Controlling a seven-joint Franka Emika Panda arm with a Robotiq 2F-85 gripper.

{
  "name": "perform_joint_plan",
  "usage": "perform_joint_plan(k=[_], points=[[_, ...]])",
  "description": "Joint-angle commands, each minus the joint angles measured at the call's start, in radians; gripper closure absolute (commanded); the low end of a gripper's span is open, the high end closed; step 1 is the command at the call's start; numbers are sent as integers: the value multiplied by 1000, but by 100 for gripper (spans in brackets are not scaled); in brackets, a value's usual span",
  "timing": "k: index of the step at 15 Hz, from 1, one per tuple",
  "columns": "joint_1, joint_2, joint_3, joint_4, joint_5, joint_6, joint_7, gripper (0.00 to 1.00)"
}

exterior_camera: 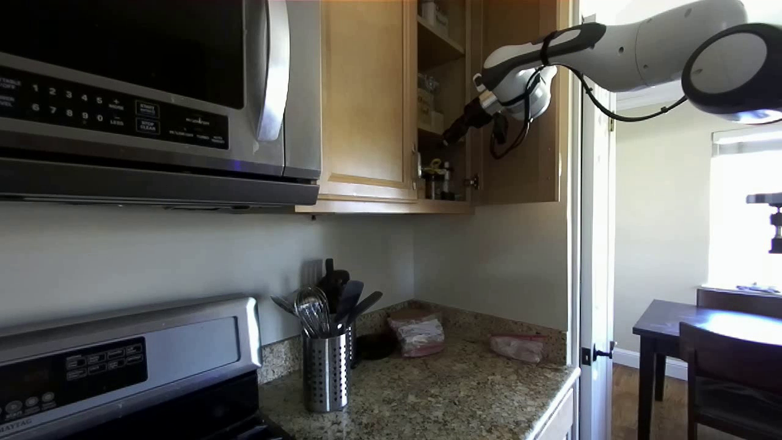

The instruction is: Open the cupboard, take an object from it and place it on the counter then close the cupboard

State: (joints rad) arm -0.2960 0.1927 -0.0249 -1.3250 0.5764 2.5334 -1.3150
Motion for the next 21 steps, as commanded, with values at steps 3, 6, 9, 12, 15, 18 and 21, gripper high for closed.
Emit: perform_joint_plan(k=[3, 6, 9, 12, 15, 18, 21], points=[[-10, 3, 4, 2, -11, -70, -148, 0], [-12, 17, 3, 17, -7, -69, -217, 0], [-11, 40, 0, 32, -15, -61, -266, 0], [-11, 70, 1, 50, -13, -56, -291, 0], [-10, 107, -2, 84, -17, -49, -296, 0], [-12, 135, -3, 121, -16, -46, -302, 0], [-16, 156, -5, 152, -18, -45, -313, 27]])
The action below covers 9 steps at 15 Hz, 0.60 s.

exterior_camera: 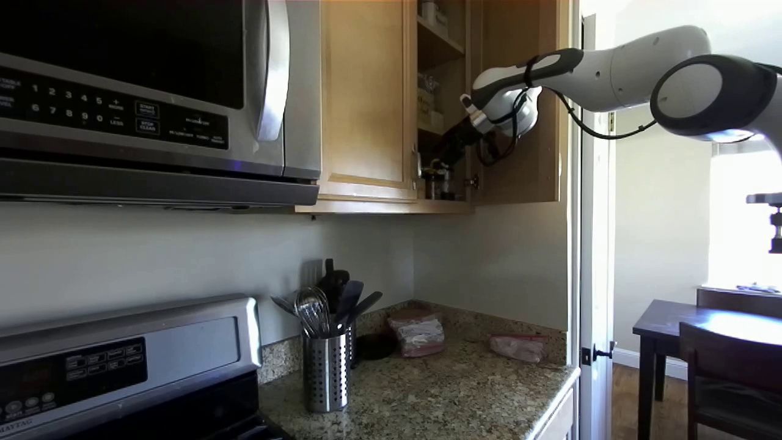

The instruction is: Open the cupboard, take an object from it and place it on the counter then close the cupboard

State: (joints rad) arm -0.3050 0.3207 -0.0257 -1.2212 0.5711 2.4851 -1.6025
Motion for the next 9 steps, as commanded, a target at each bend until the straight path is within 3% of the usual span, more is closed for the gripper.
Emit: perform_joint_plan(k=[1, 9], points=[[-8, 32, -5, 56, -13, 3, -28, 28], [-20, 39, -7, 76, -15, 6, -56, 79]])
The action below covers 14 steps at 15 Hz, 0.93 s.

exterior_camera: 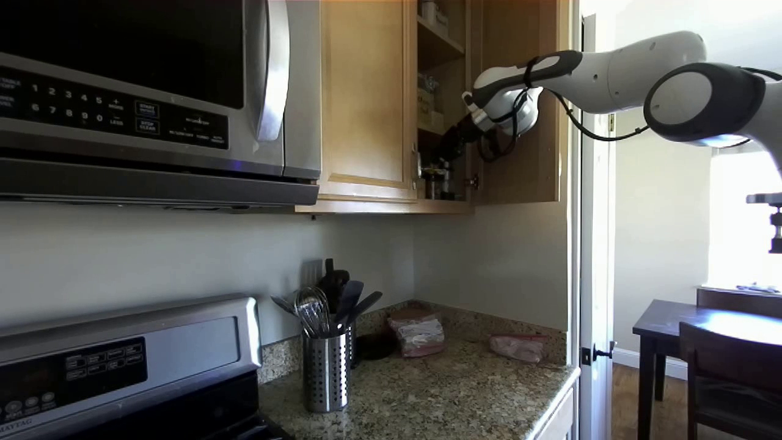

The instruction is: Open the cupboard, take an object from it and place it on the counter then close the cupboard

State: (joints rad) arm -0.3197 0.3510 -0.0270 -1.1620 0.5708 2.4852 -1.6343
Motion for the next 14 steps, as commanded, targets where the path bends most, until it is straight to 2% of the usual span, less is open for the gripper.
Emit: perform_joint_plan(k=[1, 2, 3, 8, 9, 10, 11, 14], points=[[-5, 8, -6, 12, -17, 5, -26, 67], [-5, 9, -6, 11, -17, 5, -29, 65], [-5, 10, -7, 10, -19, 5, -29, 45], [-6, 13, -7, 9, -19, 2, -31, 16], [-6, 13, -7, 8, -19, 3, -32, 13], [-7, 13, -6, 8, -17, 2, -35, 21], [-8, 13, -4, 9, -15, 3, -39, 40], [-5, 27, -8, 22, -21, 8, -26, 54]])
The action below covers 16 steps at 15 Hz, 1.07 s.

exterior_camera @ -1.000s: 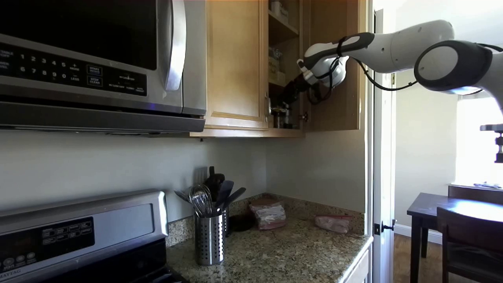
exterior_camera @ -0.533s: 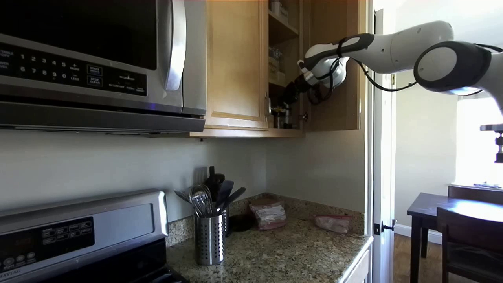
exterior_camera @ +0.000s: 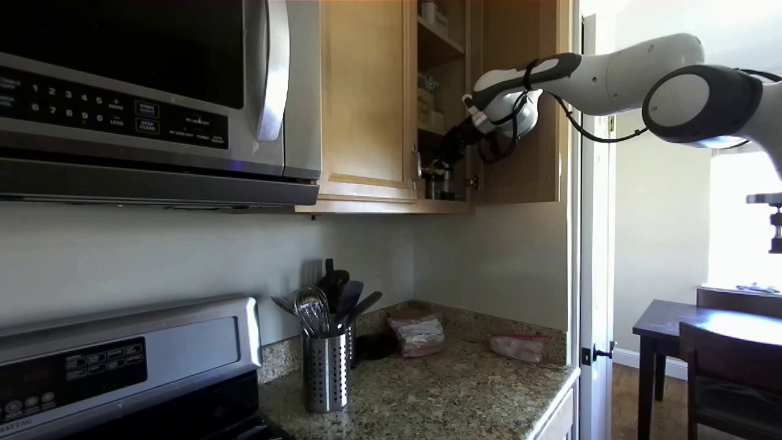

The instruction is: Open the cupboard, take an object from it and place it on the counter then close the cupboard

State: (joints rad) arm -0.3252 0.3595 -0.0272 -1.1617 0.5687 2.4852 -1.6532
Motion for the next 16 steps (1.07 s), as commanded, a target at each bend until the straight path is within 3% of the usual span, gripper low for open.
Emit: perform_joint_plan(k=[1, 5, 8, 16], points=[[4, 26, -11, 30, -24, 8, 7, 63], [5, 42, -10, 38, -28, 4, 10, 88], [4, 48, -9, 43, -29, 7, 8, 96], [-10, 23, -1, 29, 10, 18, 12, 92]])
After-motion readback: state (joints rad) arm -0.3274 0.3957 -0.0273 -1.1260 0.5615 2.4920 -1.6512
